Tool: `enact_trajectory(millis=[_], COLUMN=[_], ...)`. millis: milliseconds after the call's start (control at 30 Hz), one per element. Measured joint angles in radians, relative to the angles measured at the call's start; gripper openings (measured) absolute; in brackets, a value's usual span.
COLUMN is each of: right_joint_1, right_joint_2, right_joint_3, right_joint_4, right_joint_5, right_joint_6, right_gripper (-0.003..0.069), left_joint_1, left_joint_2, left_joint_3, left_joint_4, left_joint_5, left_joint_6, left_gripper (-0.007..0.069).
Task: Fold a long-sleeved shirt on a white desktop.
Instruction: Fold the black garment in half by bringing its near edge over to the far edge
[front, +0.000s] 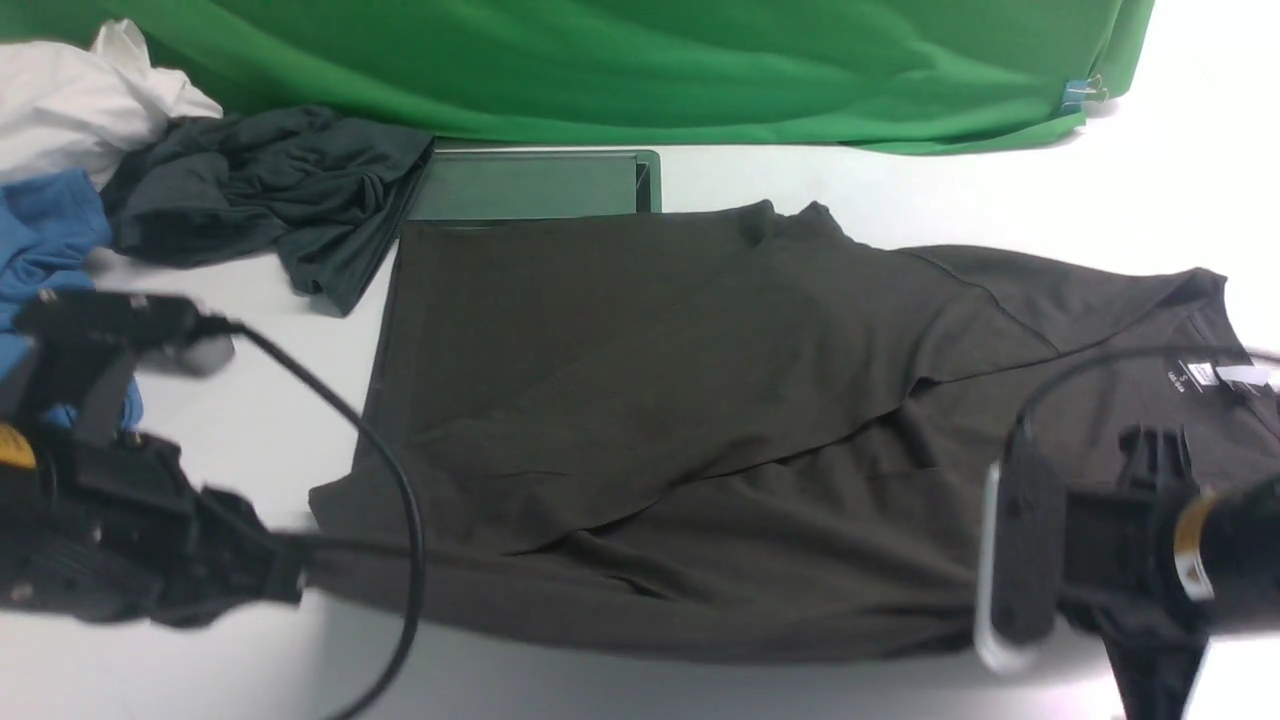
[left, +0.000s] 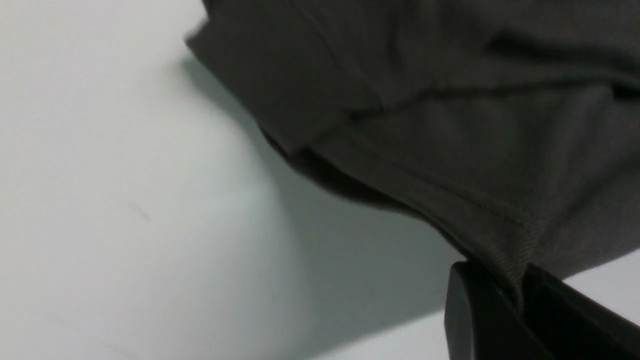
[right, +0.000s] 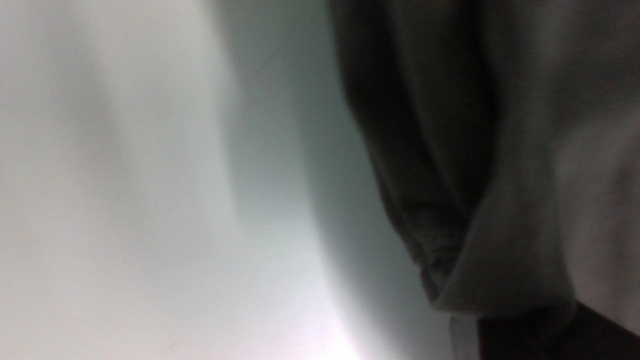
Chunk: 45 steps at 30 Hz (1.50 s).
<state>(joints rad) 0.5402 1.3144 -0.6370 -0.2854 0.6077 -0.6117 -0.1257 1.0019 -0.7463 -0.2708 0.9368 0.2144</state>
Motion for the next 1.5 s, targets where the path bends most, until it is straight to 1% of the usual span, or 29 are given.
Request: enact_trajectory(millis=[67, 167, 233, 300, 400, 567, 700, 767, 933, 967, 1100, 1267, 1500], right_joint_1=[-0.047, -0.088, -0.127, -0.143, -0.158, -0.173, -0.174, -0.175, -0.193, -0.193, -0.205, -0.223, -0.246], right_joint_2=[0.04, 0.081, 0.141, 0.191, 0.263, 0.379, 0.466, 0.479, 0.537, 0.538, 0.56, 0.62, 0.739], right_joint_3=[-0.074, -0.135, -0.215, -0.269, -0.351, -0.492, -0.612, -0.635, -0.727, -0.728, -0.763, -0.834, -0.953], right_joint_4=[0.0, 0.0, 0.0, 0.001, 0.002, 0.019, 0.022, 0.023, 0.025, 0.025, 0.032, 0.032, 0.033], right_joint_5=[-0.018, -0.037, -0.048, -0.052, -0.057, -0.065, -0.022, -0.011, 0.009, 0.009, -0.069, -0.126, -0.168], right_joint_6=[-0.001, -0.006, -0.028, -0.045, -0.062, -0.08, -0.08, -0.08, -0.044, -0.042, -0.028, -0.027, -0.027], right_gripper=[0.0038, 0.0038, 0.0038, 0.0038, 0.0038, 0.0038, 0.0038, 0.0038, 0.0038, 0.0038, 0.0038, 0.0038, 0.0038], left_joint_1=[0.0, 0.0, 0.0, 0.0, 0.001, 0.001, 0.006, 0.012, 0.103, 0.109, 0.148, 0.157, 0.157], left_joint_2=[0.02, 0.051, 0.123, 0.168, 0.228, 0.326, 0.439, 0.462, 0.625, 0.631, 0.735, 0.821, 0.928], left_joint_3=[-0.032, -0.056, -0.086, -0.097, -0.119, -0.191, -0.299, -0.323, -0.523, -0.53, -0.682, -0.798, -0.886], left_joint_4=[0.016, 0.036, 0.057, 0.065, 0.075, 0.132, 0.194, 0.201, 0.18, 0.175, 0.16, 0.16, 0.168], left_joint_5=[-0.044, -0.059, -0.063, -0.071, -0.098, -0.133, -0.144, -0.144, -0.119, -0.117, -0.076, -0.069, -0.11], left_joint_6=[-0.021, -0.042, -0.072, -0.08, -0.101, -0.153, -0.174, -0.177, -0.177, -0.177, -0.163, -0.161, -0.172], left_gripper=[0.0041, 0.0041, 0.0041, 0.0041, 0.0041, 0.0041, 0.0041, 0.0041, 0.0041, 0.0041, 0.0041, 0.0041, 0.0041])
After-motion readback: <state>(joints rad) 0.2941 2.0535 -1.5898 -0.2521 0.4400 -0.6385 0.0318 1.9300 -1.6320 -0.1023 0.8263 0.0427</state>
